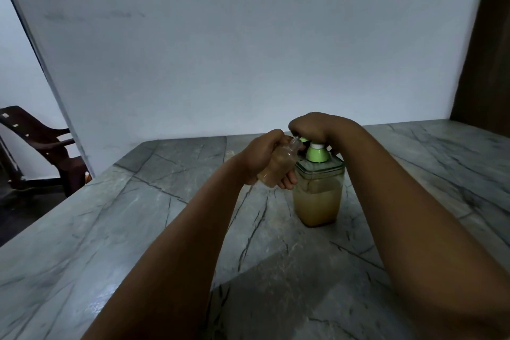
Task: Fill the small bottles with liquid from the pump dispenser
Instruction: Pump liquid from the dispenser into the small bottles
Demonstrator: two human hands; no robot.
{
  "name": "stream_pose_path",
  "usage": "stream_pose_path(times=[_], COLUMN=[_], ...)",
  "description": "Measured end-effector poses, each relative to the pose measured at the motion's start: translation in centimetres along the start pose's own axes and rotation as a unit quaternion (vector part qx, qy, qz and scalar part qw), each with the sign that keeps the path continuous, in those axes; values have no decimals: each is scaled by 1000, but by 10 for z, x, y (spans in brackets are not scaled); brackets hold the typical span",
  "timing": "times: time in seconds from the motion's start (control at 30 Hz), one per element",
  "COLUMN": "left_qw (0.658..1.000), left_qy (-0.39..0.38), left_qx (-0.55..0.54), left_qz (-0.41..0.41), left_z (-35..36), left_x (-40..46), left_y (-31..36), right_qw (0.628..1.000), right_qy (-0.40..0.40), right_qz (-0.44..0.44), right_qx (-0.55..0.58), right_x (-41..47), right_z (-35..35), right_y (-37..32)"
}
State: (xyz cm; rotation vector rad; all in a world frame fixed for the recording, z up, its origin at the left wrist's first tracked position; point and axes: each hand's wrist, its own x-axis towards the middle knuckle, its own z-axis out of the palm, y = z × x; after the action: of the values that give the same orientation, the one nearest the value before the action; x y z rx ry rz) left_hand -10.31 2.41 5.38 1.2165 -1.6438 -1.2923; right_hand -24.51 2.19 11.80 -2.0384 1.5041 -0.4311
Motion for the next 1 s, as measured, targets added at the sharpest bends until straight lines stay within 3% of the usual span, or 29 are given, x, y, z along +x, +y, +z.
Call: stream_pose_path(times=[0.13,0.4,0.6,0.77,1.0], left_qw=[1000,1000,1000,1000,1000], left_qy=[2,6,3,2,8], left_qx=[1,-4,-6,-1,-2], left_qz=[-4,0,6,10,13], left_z=[-1,2,0,-1,1], left_x=[1,-1,-1,0,-2], left_y=[0,1,0,-1,-1], right_qw=[998,1000,999,999,999], right_qy=[8,9,0,28,-1], right_qz=[13,2,12,11,3], right_qx=[55,-26,51,44,41], right_x=[-3,-4,-7,0,-3], right_z=[-7,0,-7,2,-2], right_y=[1,-2,-1,-3,-2])
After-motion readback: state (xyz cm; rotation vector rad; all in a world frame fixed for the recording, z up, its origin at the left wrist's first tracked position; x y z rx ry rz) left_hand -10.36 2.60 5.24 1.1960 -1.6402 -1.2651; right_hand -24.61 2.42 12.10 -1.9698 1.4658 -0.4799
